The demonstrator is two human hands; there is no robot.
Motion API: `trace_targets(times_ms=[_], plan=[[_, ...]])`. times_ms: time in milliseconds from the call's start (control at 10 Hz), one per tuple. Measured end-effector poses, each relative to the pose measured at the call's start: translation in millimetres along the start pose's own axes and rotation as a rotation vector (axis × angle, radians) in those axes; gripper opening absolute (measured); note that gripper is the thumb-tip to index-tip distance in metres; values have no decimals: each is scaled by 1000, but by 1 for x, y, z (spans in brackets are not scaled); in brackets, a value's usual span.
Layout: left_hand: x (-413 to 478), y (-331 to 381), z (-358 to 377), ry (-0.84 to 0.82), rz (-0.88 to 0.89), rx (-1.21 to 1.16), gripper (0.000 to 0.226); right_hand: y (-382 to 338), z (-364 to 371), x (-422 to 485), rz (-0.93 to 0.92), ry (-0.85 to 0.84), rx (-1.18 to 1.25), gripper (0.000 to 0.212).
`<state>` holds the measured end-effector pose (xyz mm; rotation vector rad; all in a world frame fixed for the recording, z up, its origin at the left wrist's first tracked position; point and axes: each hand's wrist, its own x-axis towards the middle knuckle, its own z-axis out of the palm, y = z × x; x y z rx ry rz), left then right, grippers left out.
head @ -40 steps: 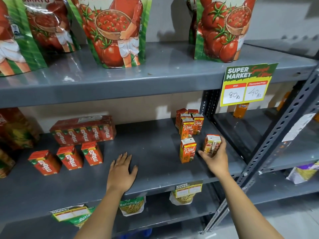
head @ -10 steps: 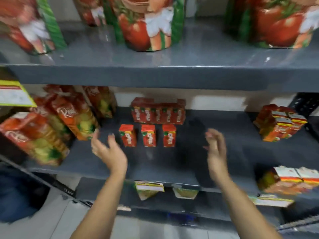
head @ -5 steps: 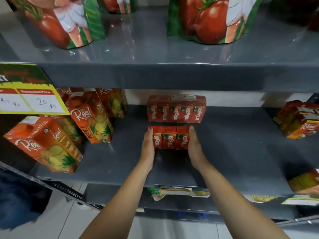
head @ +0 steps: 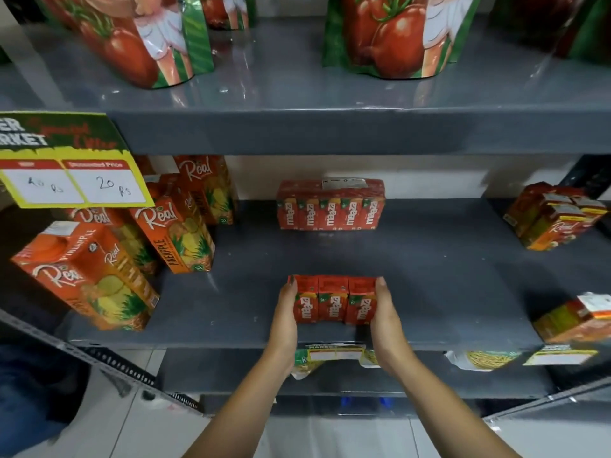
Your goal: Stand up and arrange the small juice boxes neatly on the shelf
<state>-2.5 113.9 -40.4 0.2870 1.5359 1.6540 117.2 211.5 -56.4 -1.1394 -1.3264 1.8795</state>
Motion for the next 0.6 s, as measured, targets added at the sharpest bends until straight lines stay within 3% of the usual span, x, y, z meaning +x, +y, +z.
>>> trace_targets(times_ms=[100, 200, 300, 400, 500, 600], plan=[[-19, -10, -1, -38, -46, -63, 44, 5, -8, -15, 10, 17, 7, 42], [-23, -16, -1, -61, -68, -131, 52, 8, -9, -19, 12, 23, -11, 44], [-23, -18, 1, -41, -57, -134, 80, 8, -4, -20, 8, 35, -3, 55], [-24, -24, 5, 20, -52, -128, 97, 5, -1, -23, -12, 64, 40, 51], [-32, -18, 9, 56, 6, -152, 89, 5, 4, -28, -31, 102, 61, 47], [-45, -14, 15, 138, 86, -112, 70, 3, 1, -34, -72, 111, 59, 76]])
